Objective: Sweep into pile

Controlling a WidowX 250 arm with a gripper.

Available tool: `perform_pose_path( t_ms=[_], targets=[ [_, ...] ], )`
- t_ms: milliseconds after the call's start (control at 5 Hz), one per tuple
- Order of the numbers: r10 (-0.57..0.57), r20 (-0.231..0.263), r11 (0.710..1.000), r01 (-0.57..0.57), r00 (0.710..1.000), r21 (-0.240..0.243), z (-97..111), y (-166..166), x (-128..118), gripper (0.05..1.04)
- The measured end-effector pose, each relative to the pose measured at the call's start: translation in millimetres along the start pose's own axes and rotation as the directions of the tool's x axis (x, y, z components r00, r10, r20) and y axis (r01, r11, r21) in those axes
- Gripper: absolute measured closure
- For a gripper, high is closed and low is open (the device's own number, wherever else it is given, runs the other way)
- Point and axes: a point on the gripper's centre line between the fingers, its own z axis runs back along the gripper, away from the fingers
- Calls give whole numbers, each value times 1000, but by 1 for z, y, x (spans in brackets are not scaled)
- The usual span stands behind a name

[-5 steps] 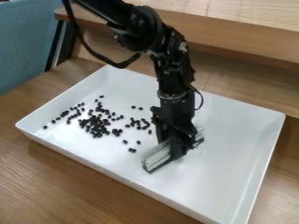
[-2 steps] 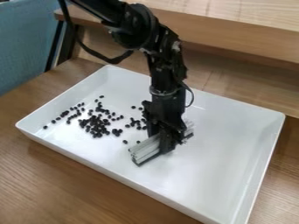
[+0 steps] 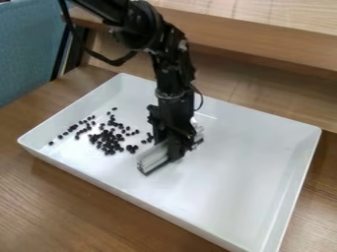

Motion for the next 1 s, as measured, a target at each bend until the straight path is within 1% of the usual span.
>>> perform_pose_path(
  t_ms=[600, 800, 1000],
  targets=[
    [148, -1, 989, -148, 989, 13, -4, 50, -22, 685],
    [168, 4, 986, -169, 986, 18, -3, 58, -24, 685],
    [189, -2, 982, -189, 982, 18, -4, 67, -26, 685]
  ],
)
